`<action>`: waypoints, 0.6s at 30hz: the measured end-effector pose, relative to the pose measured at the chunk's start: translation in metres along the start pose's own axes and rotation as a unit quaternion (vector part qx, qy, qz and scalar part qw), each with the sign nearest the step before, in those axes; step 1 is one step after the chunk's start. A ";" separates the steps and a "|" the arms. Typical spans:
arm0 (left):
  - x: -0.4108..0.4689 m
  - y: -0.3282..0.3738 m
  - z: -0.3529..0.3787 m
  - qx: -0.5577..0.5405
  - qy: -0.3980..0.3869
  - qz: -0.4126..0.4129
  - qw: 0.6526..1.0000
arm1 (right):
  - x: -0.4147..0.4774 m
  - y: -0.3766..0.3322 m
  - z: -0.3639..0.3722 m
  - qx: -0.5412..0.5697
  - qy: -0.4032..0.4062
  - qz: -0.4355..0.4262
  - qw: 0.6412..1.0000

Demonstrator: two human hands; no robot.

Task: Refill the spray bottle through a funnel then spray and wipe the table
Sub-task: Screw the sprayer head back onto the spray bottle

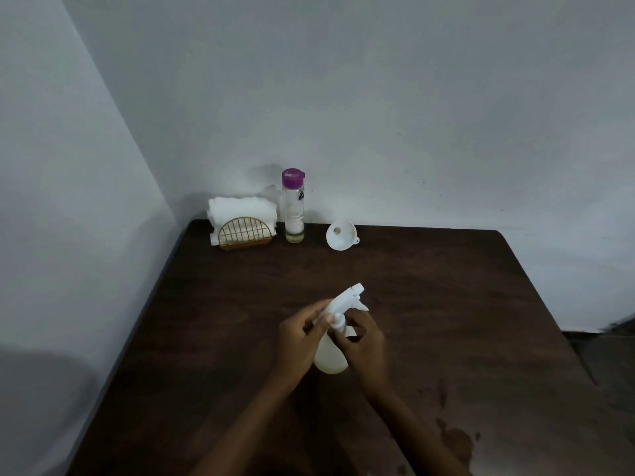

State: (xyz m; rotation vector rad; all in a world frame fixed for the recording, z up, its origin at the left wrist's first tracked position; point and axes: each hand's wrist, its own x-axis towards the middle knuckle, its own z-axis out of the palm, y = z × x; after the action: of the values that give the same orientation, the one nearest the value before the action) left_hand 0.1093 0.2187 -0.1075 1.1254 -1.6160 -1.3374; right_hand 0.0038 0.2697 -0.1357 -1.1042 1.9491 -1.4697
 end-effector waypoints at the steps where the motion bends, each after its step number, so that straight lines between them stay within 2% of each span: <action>1: 0.000 0.000 0.000 0.005 -0.002 0.005 1.000 | 0.000 0.000 0.000 0.003 0.002 0.003 1.000; 8: 0.000 0.003 -0.005 0.039 -0.023 0.047 0.998 | -0.005 0.009 0.003 0.017 0.020 0.042 0.999; 12: 0.002 0.001 -0.005 0.065 -0.026 0.076 0.995 | -0.005 0.009 0.004 0.016 0.034 0.036 0.999; 18: 0.009 0.006 -0.007 0.052 -0.030 0.068 0.996 | -0.001 0.003 0.000 0.040 0.015 0.034 0.999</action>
State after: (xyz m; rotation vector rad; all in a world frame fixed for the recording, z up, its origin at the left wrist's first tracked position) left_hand 0.1121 0.2084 -0.0998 1.0247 -1.7899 -1.2216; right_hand 0.0041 0.2709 -0.1385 -0.9775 1.9111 -1.5217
